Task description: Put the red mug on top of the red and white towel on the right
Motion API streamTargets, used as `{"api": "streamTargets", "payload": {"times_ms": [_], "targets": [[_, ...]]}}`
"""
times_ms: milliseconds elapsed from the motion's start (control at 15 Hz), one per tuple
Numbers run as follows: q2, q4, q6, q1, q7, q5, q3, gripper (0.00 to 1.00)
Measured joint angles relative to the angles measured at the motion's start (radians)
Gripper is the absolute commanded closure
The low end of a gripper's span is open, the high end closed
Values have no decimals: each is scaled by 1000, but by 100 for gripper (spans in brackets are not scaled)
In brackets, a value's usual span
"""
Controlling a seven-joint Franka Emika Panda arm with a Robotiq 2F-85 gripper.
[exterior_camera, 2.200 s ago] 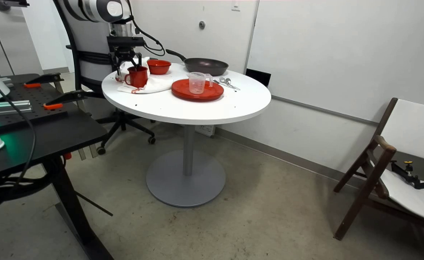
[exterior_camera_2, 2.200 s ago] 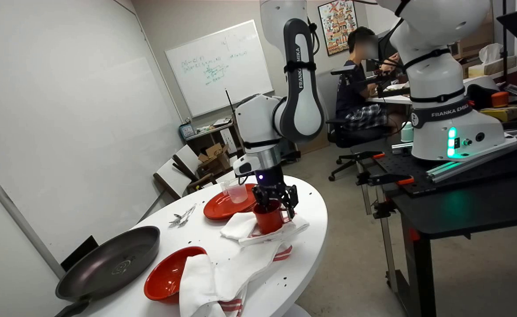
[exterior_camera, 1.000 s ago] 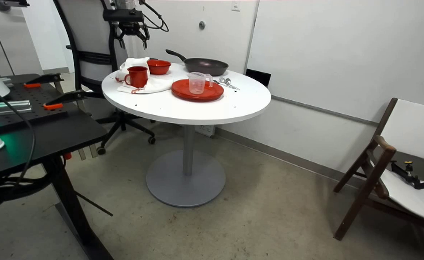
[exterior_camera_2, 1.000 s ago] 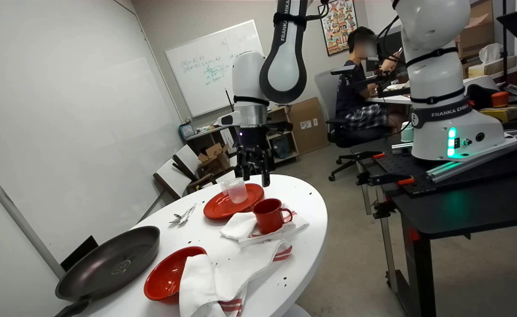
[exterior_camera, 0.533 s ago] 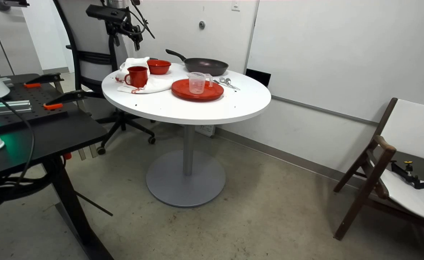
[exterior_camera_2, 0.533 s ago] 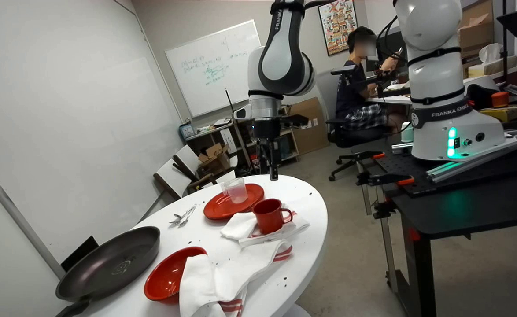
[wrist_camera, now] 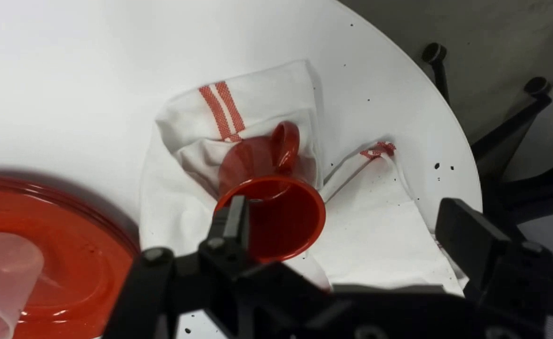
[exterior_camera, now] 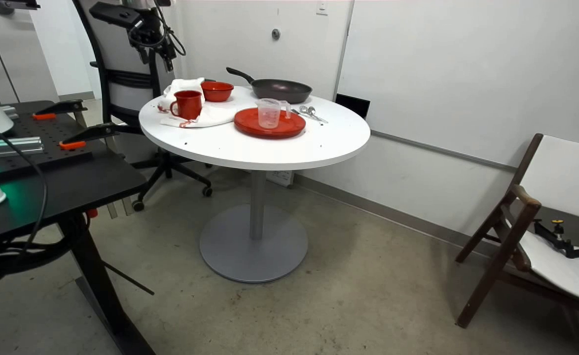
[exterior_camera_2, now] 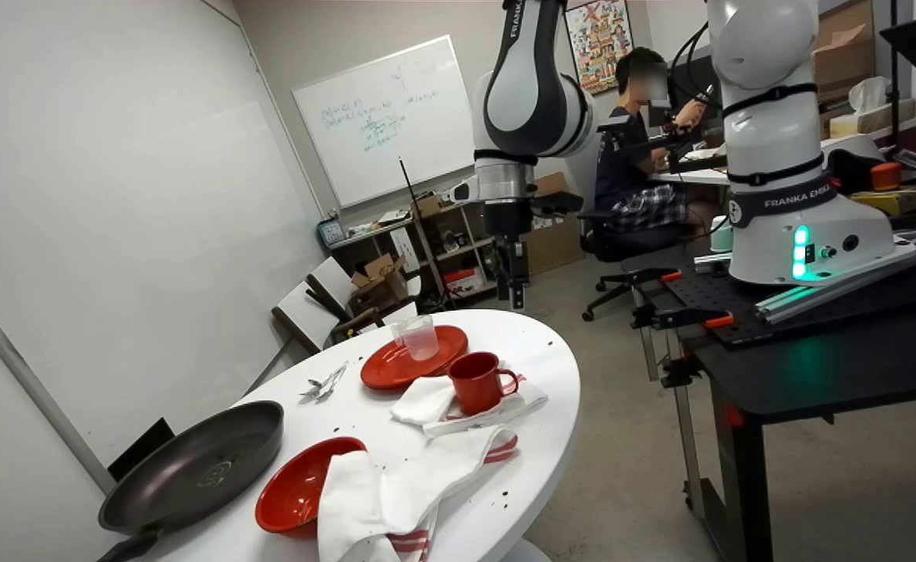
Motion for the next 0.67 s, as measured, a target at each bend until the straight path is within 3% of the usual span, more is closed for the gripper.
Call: {"api": "streamTargets", "payload": {"times_ms": [667], "targets": [[-40, -13, 2, -35, 80, -81, 2, 0]]}}
